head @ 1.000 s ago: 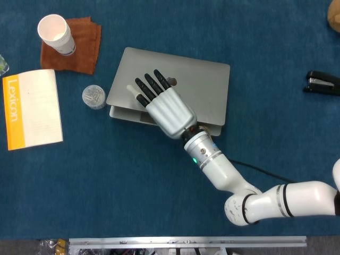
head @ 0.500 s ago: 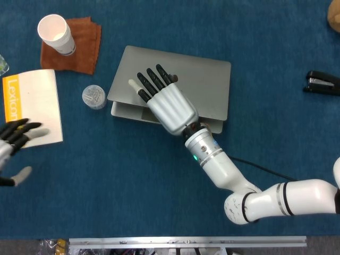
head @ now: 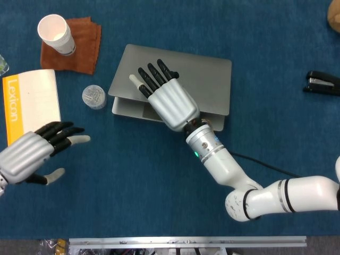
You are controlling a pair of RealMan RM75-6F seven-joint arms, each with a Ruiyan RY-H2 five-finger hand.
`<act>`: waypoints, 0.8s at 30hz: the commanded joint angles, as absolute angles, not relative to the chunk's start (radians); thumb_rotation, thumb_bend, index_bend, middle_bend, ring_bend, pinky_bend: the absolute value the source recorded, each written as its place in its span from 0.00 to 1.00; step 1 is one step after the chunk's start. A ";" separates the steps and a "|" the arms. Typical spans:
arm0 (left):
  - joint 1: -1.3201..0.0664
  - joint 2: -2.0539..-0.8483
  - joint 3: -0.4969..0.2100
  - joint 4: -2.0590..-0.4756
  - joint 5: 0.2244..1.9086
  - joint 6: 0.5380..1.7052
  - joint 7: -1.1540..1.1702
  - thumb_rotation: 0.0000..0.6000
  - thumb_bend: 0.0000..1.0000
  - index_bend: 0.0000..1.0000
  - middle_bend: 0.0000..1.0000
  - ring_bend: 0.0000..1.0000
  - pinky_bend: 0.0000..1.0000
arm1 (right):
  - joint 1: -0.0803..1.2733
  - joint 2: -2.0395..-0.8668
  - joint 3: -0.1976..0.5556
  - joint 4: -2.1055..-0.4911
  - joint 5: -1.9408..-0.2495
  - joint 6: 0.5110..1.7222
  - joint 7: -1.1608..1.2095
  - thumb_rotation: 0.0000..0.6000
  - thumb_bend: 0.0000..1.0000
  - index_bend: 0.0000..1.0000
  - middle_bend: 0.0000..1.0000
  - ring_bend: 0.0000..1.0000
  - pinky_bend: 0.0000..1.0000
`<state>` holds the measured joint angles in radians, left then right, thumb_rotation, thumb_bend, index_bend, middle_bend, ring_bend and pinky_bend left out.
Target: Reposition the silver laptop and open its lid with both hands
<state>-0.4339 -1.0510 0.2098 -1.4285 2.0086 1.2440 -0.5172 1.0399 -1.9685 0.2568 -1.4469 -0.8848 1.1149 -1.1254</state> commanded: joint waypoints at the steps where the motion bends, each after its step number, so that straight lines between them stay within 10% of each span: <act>1: -0.448 -1.067 0.215 -1.430 2.009 1.238 -0.525 1.00 0.38 0.13 0.07 0.01 0.07 | 1.043 -1.967 0.259 -1.449 -0.883 1.116 -1.124 1.00 0.44 0.00 0.07 0.02 0.07; 24: -0.572 -1.196 0.235 -1.417 2.016 1.197 -0.534 1.00 0.38 0.14 0.07 0.01 0.07 | 1.068 -1.932 0.268 -1.484 -0.856 1.136 -1.133 1.00 0.45 0.00 0.07 0.02 0.07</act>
